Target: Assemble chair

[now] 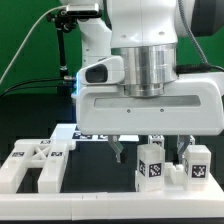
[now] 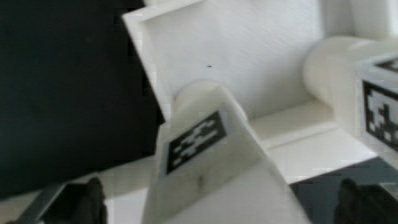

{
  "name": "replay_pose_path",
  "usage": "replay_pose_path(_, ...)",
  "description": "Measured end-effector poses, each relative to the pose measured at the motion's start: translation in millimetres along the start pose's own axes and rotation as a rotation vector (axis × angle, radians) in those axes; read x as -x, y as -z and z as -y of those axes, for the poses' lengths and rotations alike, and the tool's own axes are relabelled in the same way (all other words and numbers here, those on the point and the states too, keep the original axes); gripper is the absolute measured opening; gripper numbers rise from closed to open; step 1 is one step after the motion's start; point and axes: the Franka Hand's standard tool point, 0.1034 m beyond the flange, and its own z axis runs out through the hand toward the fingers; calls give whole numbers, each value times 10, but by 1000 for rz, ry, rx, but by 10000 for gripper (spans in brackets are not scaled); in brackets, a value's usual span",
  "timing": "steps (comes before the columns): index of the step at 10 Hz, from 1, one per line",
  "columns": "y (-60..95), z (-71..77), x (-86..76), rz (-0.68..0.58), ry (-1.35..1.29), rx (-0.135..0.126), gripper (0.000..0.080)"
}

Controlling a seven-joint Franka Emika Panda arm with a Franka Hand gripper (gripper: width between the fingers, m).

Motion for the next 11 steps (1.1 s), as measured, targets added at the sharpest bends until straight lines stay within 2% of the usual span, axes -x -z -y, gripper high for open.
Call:
replay_pose_path(2, 44, -100, -50, -15, 156, 2, 649)
replay_pose_path(4, 38, -99, -54, -19, 142, 3, 649)
replay_pose_path(5, 38, -101, -54, -19, 125, 3, 555)
replay_pose_path(6, 38, -102, -54, -19, 123, 3, 371)
replay_pose_path(7, 35, -98, -53, -19, -4, 1, 285)
replay_pose_path(10, 29, -90, -49, -18, -253, -3, 285)
replay_pose_path(11, 20, -35, -33, -15, -437, 1, 285)
